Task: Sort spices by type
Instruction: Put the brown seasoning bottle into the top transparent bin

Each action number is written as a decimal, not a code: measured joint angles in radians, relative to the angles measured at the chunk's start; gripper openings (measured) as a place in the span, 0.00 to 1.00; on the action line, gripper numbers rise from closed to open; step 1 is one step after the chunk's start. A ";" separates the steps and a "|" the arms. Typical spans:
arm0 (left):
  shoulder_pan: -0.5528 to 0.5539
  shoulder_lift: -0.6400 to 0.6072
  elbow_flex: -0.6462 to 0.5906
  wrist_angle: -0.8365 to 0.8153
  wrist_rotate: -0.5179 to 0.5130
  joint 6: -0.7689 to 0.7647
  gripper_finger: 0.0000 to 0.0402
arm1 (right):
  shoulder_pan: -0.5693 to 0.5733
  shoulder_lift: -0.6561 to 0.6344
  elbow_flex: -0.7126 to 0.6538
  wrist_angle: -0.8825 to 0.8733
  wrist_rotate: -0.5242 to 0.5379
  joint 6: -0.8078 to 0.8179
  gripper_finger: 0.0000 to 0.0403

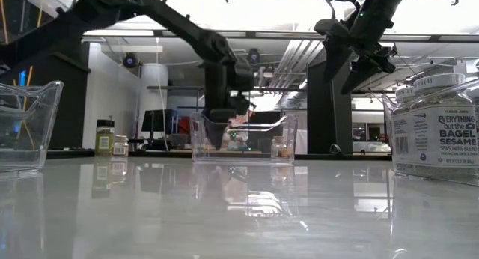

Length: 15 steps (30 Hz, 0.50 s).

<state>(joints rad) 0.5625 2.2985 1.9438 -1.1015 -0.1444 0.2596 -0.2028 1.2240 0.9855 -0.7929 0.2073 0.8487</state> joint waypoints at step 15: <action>0.026 0.025 0.001 0.002 -0.015 -0.031 0.53 | 0.000 0.000 0.000 0.005 0.023 0.007 0.60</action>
<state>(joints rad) 0.5888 2.3234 1.9450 -1.0992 -0.1596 0.2291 -0.2028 1.2240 0.9855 -0.7876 0.2306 0.8558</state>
